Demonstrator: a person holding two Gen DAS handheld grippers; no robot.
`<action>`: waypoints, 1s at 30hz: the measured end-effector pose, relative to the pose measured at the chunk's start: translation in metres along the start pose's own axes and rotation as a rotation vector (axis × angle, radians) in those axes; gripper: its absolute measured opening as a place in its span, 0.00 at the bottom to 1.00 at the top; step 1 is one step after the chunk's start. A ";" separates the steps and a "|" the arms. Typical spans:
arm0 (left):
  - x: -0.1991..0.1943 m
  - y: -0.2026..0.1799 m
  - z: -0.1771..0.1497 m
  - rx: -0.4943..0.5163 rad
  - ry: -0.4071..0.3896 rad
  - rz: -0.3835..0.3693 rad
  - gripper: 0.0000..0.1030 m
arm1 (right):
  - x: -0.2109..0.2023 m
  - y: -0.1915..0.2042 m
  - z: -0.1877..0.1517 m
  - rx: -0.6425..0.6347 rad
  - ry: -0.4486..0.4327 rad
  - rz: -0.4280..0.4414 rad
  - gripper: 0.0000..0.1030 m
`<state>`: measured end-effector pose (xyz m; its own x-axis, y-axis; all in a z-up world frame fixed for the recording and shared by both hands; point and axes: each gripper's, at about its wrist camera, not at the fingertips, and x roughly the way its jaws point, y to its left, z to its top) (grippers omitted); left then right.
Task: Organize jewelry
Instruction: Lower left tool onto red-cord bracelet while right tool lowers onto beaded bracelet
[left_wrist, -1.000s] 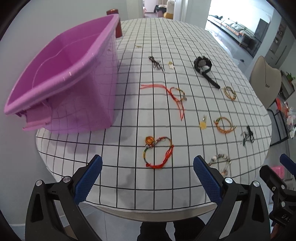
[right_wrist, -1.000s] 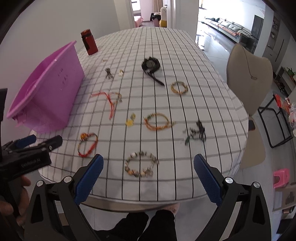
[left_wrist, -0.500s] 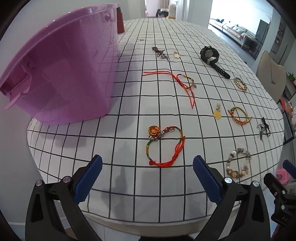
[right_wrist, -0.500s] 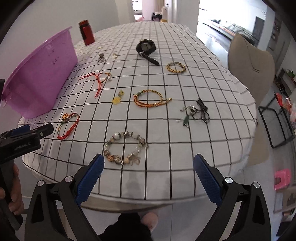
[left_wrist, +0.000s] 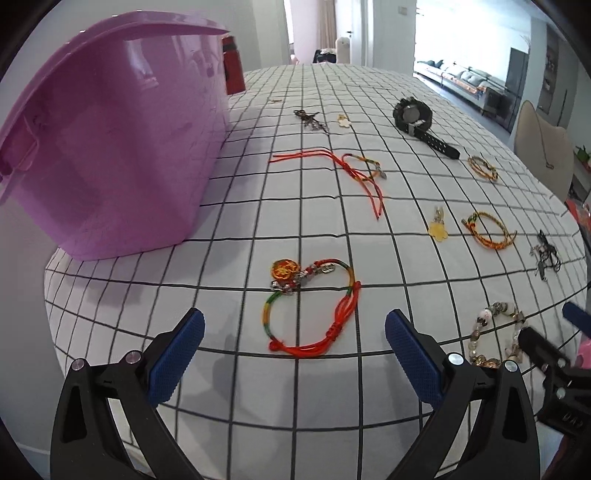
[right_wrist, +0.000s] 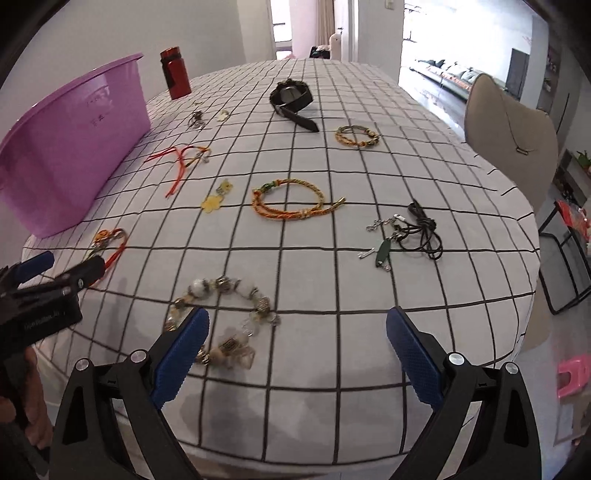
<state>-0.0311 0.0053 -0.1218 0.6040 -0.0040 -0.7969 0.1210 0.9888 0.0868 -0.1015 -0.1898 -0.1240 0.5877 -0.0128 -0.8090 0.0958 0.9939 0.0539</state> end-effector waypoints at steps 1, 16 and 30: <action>0.003 -0.002 -0.001 0.008 -0.003 -0.001 0.93 | 0.001 0.000 0.000 -0.002 -0.003 -0.010 0.90; 0.020 -0.004 -0.008 0.028 -0.025 -0.056 0.93 | 0.014 0.008 -0.010 0.006 -0.045 -0.061 0.90; 0.014 -0.010 -0.015 0.065 -0.060 -0.154 0.64 | 0.007 0.020 -0.017 -0.032 -0.083 -0.048 0.65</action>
<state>-0.0359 -0.0028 -0.1425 0.6204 -0.1652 -0.7667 0.2649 0.9643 0.0066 -0.1092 -0.1686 -0.1381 0.6475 -0.0676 -0.7590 0.1001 0.9950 -0.0032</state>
